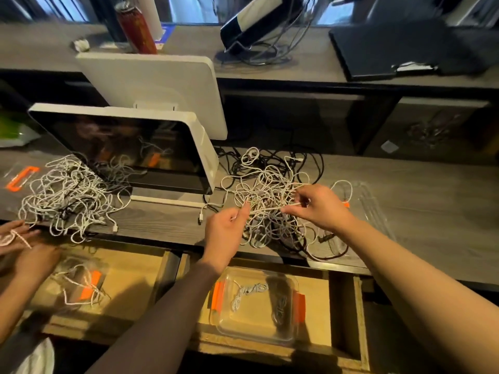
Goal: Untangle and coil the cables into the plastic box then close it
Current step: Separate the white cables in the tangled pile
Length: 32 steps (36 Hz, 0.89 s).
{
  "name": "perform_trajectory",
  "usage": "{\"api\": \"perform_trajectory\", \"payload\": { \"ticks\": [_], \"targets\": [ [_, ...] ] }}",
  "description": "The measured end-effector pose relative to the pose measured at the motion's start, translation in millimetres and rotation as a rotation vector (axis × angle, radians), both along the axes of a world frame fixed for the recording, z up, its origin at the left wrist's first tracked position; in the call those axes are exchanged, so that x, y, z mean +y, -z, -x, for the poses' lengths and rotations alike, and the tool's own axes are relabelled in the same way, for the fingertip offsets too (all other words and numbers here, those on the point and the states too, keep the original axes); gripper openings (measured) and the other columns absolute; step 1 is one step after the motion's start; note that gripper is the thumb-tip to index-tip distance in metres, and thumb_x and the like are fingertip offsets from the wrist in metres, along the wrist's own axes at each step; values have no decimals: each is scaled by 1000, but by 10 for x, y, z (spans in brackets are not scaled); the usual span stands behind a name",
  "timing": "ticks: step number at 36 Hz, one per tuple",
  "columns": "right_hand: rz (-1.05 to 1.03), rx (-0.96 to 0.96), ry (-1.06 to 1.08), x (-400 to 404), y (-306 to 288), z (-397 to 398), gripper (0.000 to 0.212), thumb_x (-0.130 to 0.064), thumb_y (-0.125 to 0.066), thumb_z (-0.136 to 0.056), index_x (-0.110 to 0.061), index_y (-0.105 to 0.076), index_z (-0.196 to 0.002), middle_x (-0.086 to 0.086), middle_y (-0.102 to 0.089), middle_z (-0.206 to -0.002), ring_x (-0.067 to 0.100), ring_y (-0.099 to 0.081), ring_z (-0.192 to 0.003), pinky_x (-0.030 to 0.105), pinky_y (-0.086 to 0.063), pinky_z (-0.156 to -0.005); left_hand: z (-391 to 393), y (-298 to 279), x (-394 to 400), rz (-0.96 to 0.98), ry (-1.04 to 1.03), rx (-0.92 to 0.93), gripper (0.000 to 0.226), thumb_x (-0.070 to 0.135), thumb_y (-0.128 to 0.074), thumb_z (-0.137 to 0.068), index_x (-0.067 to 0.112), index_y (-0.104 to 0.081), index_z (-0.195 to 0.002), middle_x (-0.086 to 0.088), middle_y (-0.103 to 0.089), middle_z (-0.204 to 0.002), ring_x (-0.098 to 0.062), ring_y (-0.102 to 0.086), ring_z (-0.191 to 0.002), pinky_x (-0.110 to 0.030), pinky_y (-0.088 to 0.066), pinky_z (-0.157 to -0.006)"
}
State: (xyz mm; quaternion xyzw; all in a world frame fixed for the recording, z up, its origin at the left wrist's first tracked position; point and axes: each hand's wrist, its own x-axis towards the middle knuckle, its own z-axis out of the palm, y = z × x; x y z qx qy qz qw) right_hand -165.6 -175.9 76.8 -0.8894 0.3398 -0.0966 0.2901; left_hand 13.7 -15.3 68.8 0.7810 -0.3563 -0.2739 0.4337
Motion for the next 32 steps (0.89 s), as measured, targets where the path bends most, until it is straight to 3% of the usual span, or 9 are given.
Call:
{"api": "perform_trajectory", "payload": {
  "ticks": [3,6,9,12,15,20,25,29,32],
  "targets": [
    [-70,42,2,-61,-50,40,43,-55,-74,-77,-20,-51,-69,-1,-57,-64,14,-49,-58,23,-37,-53,60,6,0,11,16,29,56,43,-61,-97,24,-29,-55,11,-24,-50,-10,-24,-52,-34,-24,-56],
    [-75,87,-13,-113,-84,49,41,-51,-75,-78,-14,-58,-75,1,-63,-69,19,-60,-63,28,-48,-57,91,17,5,55,29,66,53,45,-59,-97,24,-30,-58,10,-23,-54,-12,-24,-54,-34,-24,-57],
    [-17,51,12,-157,-101,36,24,-31,-75,-85,-13,-62,-75,0,-64,-72,15,-61,-65,31,-50,-58,103,-35,-15,83,0,52,53,44,-59,-97,21,-31,-58,7,-23,-54,-12,-23,-53,-33,-22,-56],
    [-27,0,133,-191,-112,47,19,-19,-71,-87,-12,-61,-72,0,-65,-74,14,-60,-68,26,-44,-58,85,-138,-38,128,-59,89,52,37,-58,-99,20,-32,-58,6,-23,-55,-12,-23,-53,-33,-20,-54],
    [-209,-146,344,-268,-26,138,29,-17,-67,-90,-10,-56,-64,-2,-69,-70,12,-67,-68,33,-54,-61,-13,-234,-22,148,-130,163,48,37,-56,-101,19,-37,-61,-1,-25,-59,-16,-24,-54,-32,-22,-53],
    [-371,-309,487,-307,-84,284,34,-5,-67,-84,-14,-47,-58,7,-43,-56,14,-40,-55,32,-36,-57,-298,-275,50,128,-259,304,44,43,-52,-102,22,-42,-64,6,-28,-58,-11,-25,-53,-30,-22,-50],
    [-332,-210,448,-248,-190,282,34,-10,-71,-85,-12,-50,-58,4,-49,-54,14,-45,-54,31,-39,-56,-349,-307,94,81,-181,457,31,34,-55,-102,21,-54,-74,4,-28,-60,-11,-25,-54,-26,-21,-49],
    [-246,-21,344,-149,-293,269,23,-16,-74,-85,-8,-61,-68,8,-66,-72,15,-58,-68,29,-43,-61,-332,-382,102,80,-78,492,21,33,-48,-105,17,-58,-96,1,-34,-60,-12,-35,-50,-22,-37,-44],
    [-227,113,273,-56,-331,280,19,-20,-75,-85,-21,-62,-72,1,-67,-81,15,-60,-78,22,-40,-61,-308,-460,107,36,32,514,33,42,-43,-104,17,-51,-85,2,-35,-58,-12,-30,-45,-22,-26,-38]
  ]
}}
